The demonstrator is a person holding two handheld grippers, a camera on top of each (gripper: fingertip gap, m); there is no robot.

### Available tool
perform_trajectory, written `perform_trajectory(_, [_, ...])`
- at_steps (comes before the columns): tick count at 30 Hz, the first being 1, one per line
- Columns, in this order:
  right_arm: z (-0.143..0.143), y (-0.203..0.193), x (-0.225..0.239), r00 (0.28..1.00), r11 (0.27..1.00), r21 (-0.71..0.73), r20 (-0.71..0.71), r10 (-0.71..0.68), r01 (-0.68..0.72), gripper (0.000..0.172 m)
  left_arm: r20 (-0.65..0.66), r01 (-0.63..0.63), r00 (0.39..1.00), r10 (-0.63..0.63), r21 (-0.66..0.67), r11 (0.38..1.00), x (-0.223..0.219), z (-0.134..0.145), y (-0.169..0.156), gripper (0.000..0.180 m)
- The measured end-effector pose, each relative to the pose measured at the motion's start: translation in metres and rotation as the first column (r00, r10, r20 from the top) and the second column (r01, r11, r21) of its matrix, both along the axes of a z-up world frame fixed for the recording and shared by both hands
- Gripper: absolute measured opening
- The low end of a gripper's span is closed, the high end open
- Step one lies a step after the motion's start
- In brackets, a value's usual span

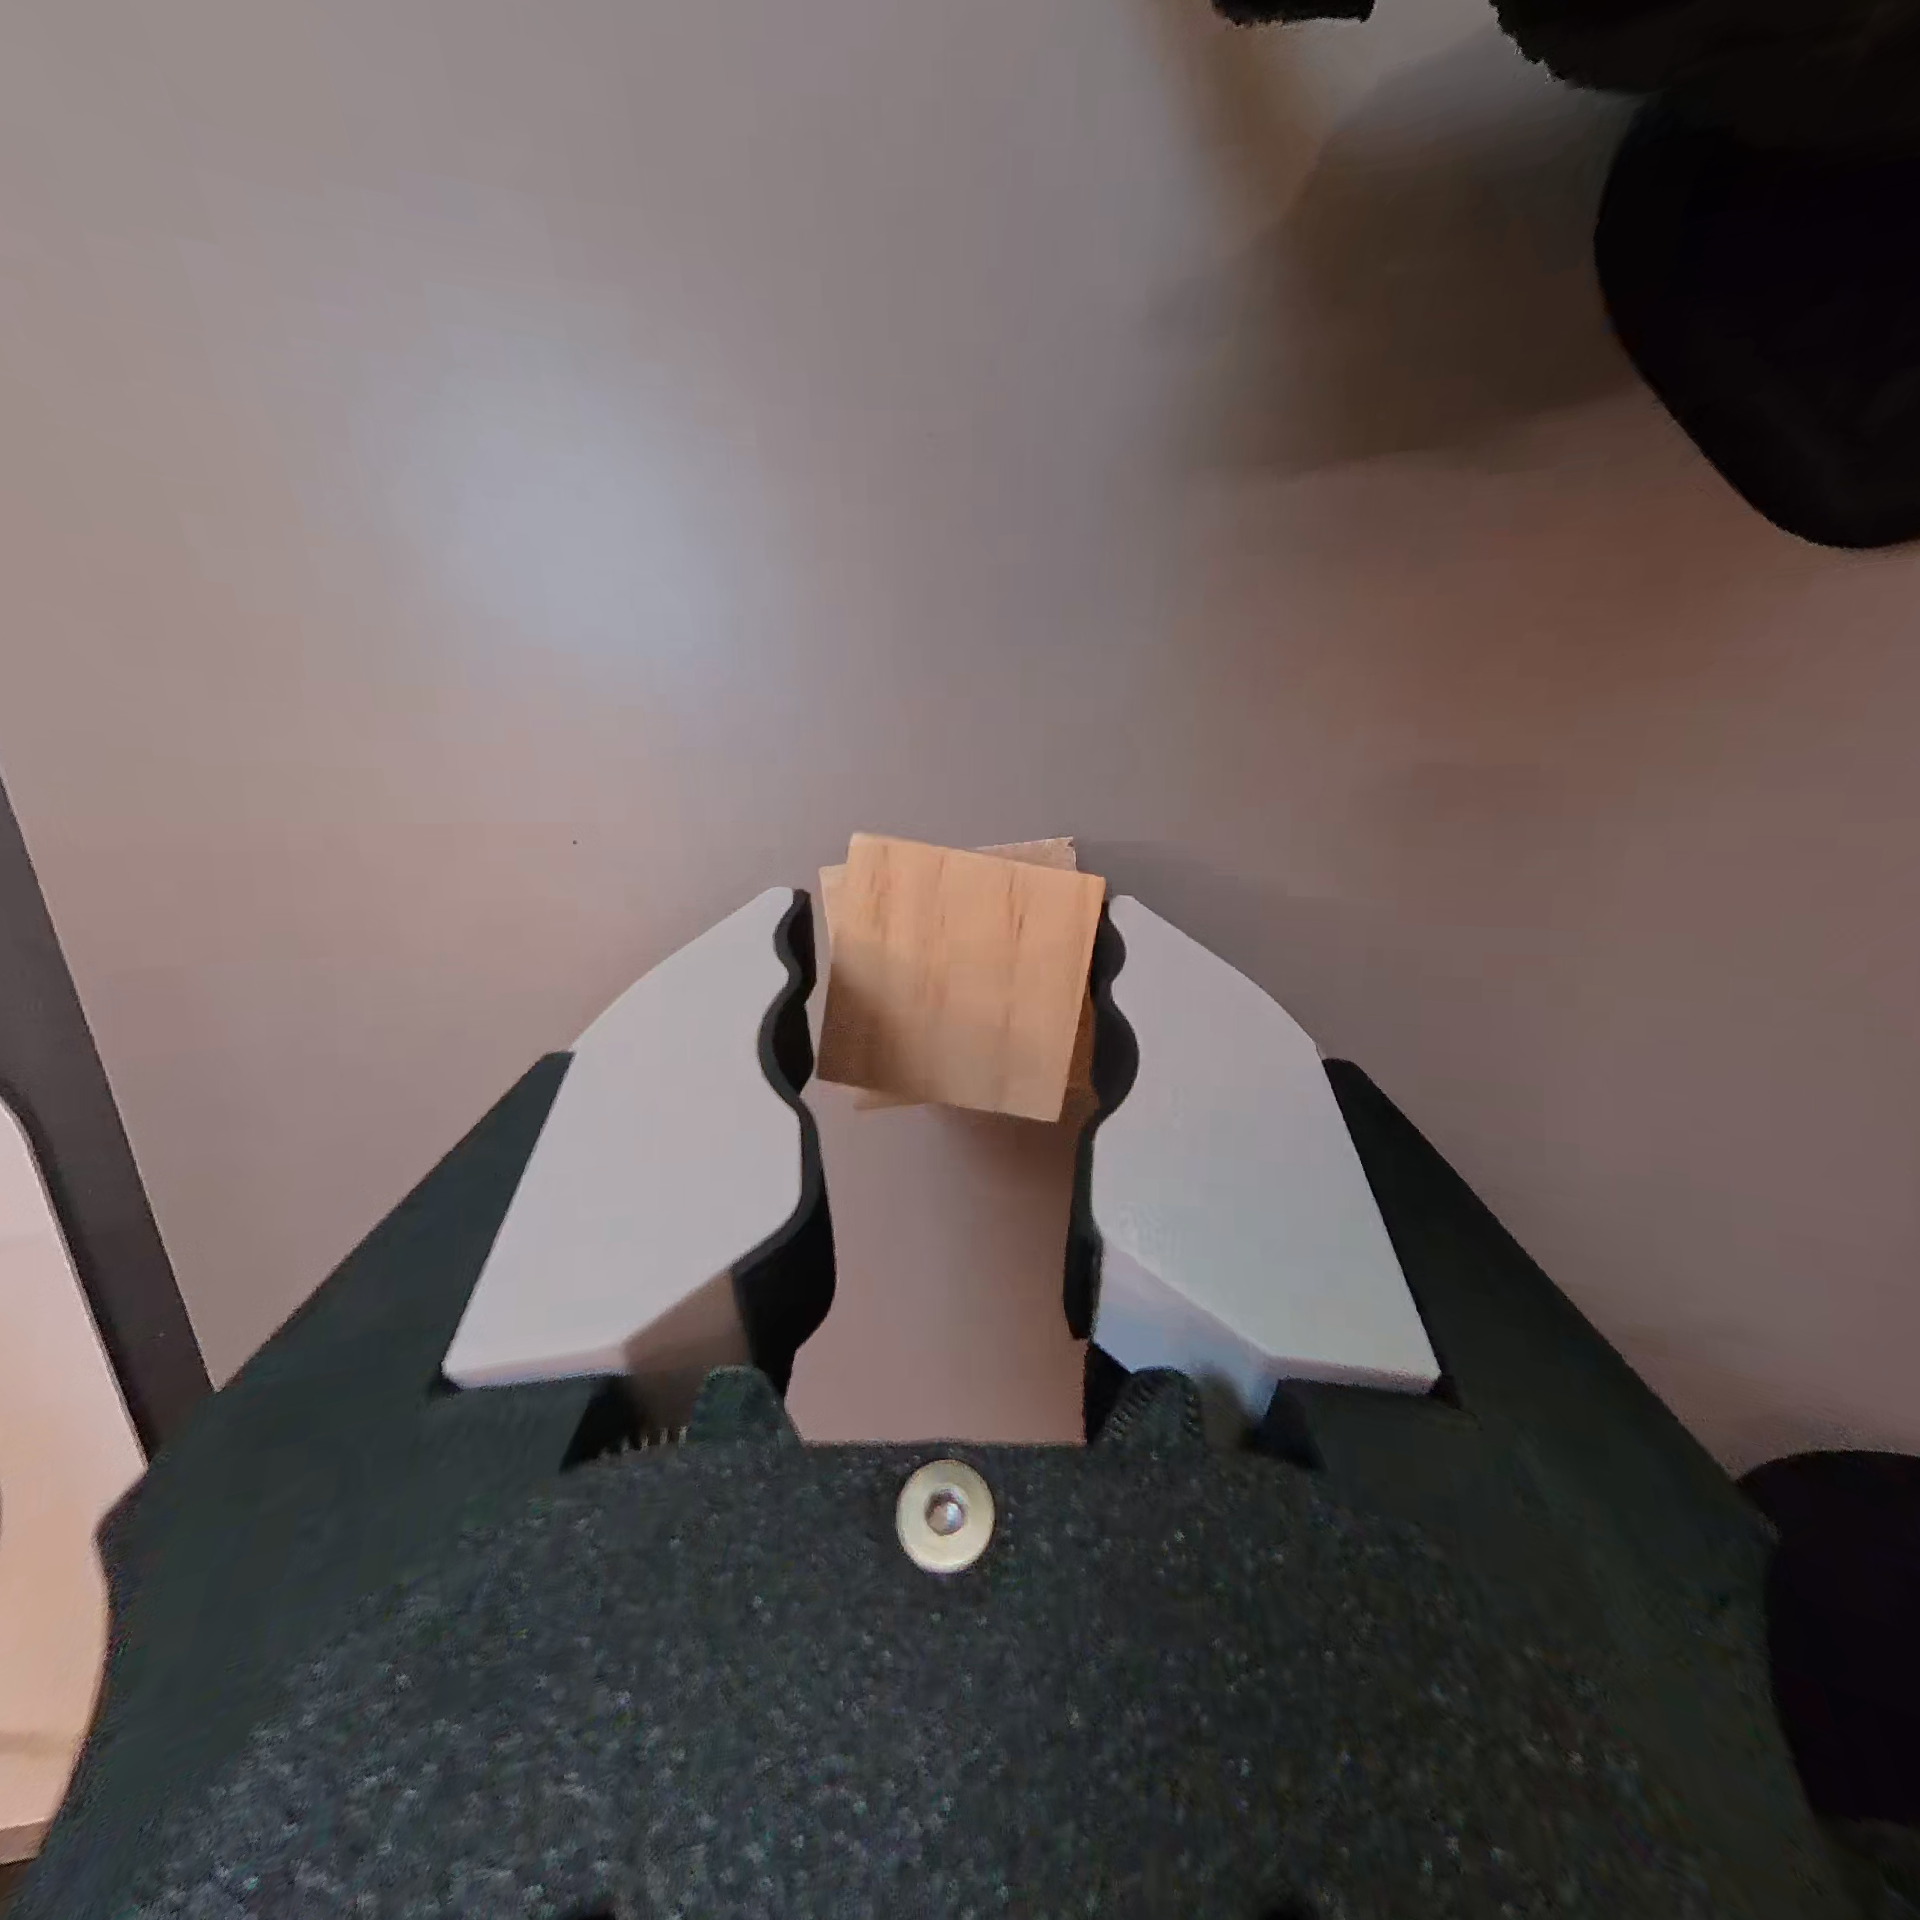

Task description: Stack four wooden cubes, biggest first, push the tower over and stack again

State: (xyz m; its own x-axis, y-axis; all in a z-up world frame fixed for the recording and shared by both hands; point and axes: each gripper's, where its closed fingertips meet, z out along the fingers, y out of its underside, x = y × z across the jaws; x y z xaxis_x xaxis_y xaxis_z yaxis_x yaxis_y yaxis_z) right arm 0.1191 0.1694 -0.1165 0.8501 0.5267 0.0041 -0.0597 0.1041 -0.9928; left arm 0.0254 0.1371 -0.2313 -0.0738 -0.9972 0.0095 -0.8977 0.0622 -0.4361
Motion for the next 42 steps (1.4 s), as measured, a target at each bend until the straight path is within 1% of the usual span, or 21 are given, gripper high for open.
perform_trajectory(3, [0.001, 0.000, 0.001, 1.000, 1.000, 0.004, -0.001, -0.003, 0.003, 0.000, 0.015, -0.019, 1.000, 0.019, 0.018, 1.000, -0.001, 0.000, 0.002, 0.052])
perform_trajectory(7, [0.001, 0.000, 0.003, 1.000, 1.000, 0.001, -0.009, -0.004, 0.004, 0.000, 0.113, -0.052, 0.992, 0.047, 0.042, 0.998, -0.003, 0.011, 0.001, 0.053])
perform_trajectory(9, [0.001, 0.000, 0.002, 1.000, 1.000, -0.001, -0.010, -0.001, 0.001, 0.000, 0.138, -0.071, 0.988, 0.063, 0.053, 0.996, -0.009, 0.011, 0.002, 0.053])
perform_trajectory(11, [-0.001, 0.001, 0.000, 1.000, 1.000, -0.004, -0.005, 0.002, -0.002, 0.000, 0.143, -0.091, 0.987, 0.079, 0.073, 0.993, -0.013, 0.007, 0.003, 0.051])
perform_trajectory(12, [-0.001, 0.000, -0.001, 1.000, 1.000, -0.005, -0.002, 0.003, -0.003, 0.000, 0.151, -0.100, 0.985, 0.085, 0.091, 0.991, -0.014, 0.006, 0.005, 0.045])
perform_trajectory(13, [-0.002, 0.000, -0.001, 1.000, 1.000, -0.006, 0.001, 0.003, -0.003, 0.000, 0.164, -0.104, 0.983, 0.087, 0.100, 0.990, -0.014, 0.006, 0.005, 0.045])
perform_trajectory(17, [-0.003, 0.001, -0.001, 1.000, 1.000, -0.008, 0.004, 0.002, -0.002, 0.000, 0.172, -0.131, 0.979, 0.110, 0.116, 0.985, -0.019, 0.006, 0.005, 0.045])
perform_trajectory(20, [-0.004, 0.001, -0.002, 1.000, 1.000, -0.011, 0.003, 0.003, -0.003, 0.000, 0.176, -0.151, 0.976, 0.131, 0.103, 0.983, -0.020, 0.006, 0.002, 0.045])
perform_trajectory(26, [-0.002, 0.000, -0.002, 1.000, 1.000, -0.007, 0.003, 0.006, -0.006, 0.000, 0.155, -0.210, 0.969, 0.194, 0.097, 0.973, -0.019, 0.006, 0.002, 0.045])
perform_trajectory(33, [-0.003, 0.000, -0.004, 1.000, 1.000, -0.011, 0.003, 0.015, -0.015, 0.000, 0.184, -0.256, 0.955, 0.231, 0.121, 0.959, -0.019, 0.006, 0.004, 0.045])
perform_trajectory(42, [-0.004, 0.000, -0.004, 1.000, 1.000, -0.012, 0.006, 0.014, -0.014, 0.000, 0.187, -0.245, 0.957, 0.220, 0.124, 0.962, -0.018, 0.007, 0.002, 0.045])
